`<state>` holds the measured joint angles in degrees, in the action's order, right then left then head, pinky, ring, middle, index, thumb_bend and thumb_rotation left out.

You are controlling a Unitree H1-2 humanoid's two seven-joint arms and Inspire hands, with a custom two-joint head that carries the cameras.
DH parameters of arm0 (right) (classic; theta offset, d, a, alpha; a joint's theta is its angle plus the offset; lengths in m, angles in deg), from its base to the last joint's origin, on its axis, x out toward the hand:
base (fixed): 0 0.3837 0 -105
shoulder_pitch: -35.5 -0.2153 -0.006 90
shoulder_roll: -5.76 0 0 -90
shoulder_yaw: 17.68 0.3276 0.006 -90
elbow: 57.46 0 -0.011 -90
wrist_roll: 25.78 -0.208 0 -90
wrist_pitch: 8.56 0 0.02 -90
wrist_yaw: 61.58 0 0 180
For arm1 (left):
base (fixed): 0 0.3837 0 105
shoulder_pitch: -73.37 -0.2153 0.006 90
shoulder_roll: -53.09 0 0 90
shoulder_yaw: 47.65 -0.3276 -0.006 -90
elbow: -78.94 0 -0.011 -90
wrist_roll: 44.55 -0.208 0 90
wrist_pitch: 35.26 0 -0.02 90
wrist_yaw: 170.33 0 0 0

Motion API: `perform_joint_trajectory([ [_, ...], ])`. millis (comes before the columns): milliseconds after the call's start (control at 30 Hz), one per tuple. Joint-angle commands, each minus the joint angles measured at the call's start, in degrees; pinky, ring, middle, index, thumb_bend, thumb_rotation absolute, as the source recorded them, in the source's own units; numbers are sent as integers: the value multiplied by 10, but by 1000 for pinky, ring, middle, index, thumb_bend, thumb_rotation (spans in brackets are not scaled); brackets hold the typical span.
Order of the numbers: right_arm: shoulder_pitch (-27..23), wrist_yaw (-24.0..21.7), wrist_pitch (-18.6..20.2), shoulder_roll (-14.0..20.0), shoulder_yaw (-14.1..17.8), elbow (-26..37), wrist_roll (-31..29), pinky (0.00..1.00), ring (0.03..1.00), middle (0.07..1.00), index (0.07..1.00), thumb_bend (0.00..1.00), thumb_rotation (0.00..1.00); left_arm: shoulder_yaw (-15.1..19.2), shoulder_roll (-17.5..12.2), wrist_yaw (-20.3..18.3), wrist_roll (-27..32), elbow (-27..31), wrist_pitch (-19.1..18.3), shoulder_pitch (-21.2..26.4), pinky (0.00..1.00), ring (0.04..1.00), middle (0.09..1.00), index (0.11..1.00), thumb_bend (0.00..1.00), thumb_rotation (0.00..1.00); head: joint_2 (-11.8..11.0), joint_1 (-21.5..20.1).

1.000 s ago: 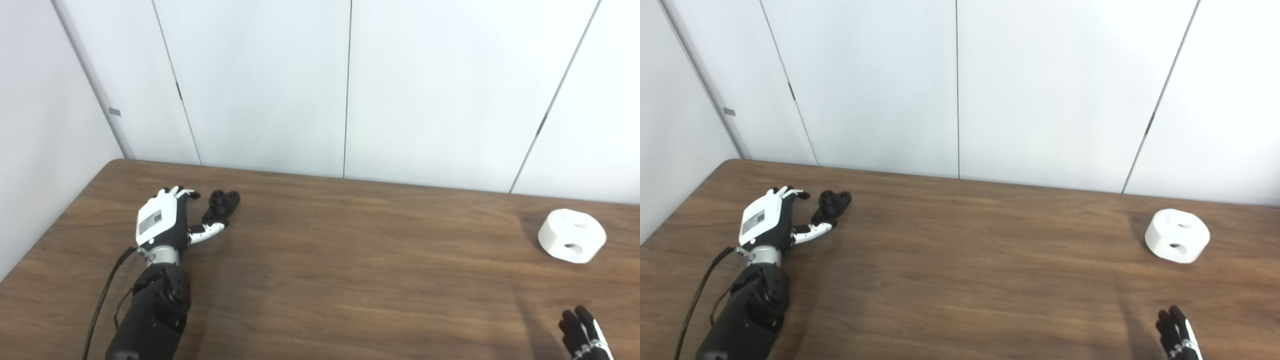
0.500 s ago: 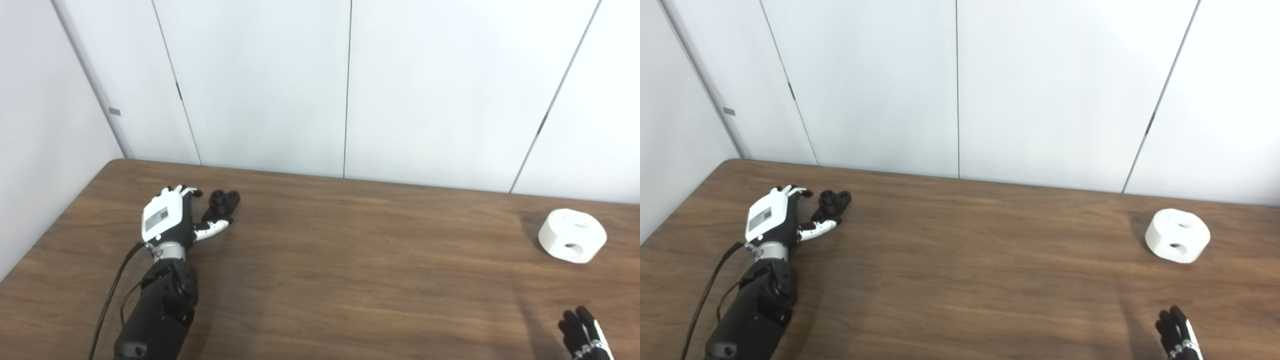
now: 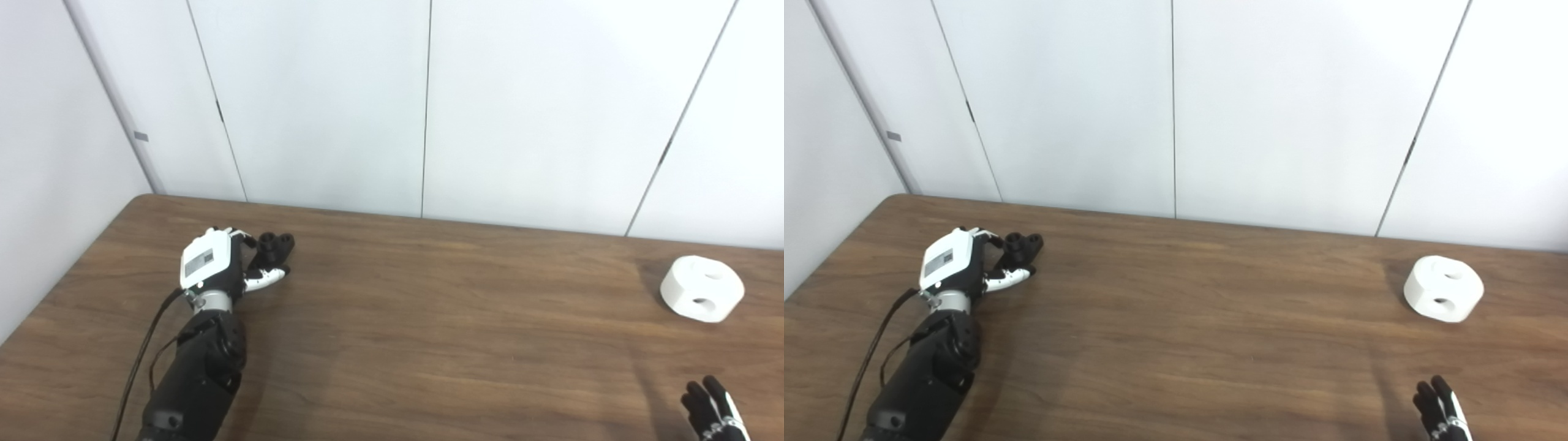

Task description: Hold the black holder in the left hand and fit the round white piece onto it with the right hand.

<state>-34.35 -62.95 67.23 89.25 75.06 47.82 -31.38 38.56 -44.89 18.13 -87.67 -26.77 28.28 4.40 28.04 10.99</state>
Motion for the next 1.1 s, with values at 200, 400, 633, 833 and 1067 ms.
perform_joint_trajectory([
  [200,-3,0,-1,-21,-4,-16,-9,1000,954,948,956,569,995,2,-15,-3,-40,9,-4,32,1000,962,862,662,796,374,1,5],
  [400,-4,-3,-4,-18,-3,-20,-13,1000,964,956,965,567,1000,2,-17,1,-31,10,-3,31,1000,962,863,652,795,344,3,7],
  [633,-5,-4,-10,-17,-3,-25,-12,1000,965,957,971,553,1000,7,-16,-6,-29,9,-4,30,1000,955,843,618,792,356,3,7],
  [833,-5,-4,-9,-16,-2,-23,-13,1000,960,954,967,560,1000,8,-18,-3,-22,10,-2,29,997,940,834,599,788,336,4,8],
  [1067,-4,-3,-4,-15,-2,-19,-13,1000,951,946,961,575,998,18,-13,16,4,7,10,26,998,914,807,512,618,134,4,8],
])
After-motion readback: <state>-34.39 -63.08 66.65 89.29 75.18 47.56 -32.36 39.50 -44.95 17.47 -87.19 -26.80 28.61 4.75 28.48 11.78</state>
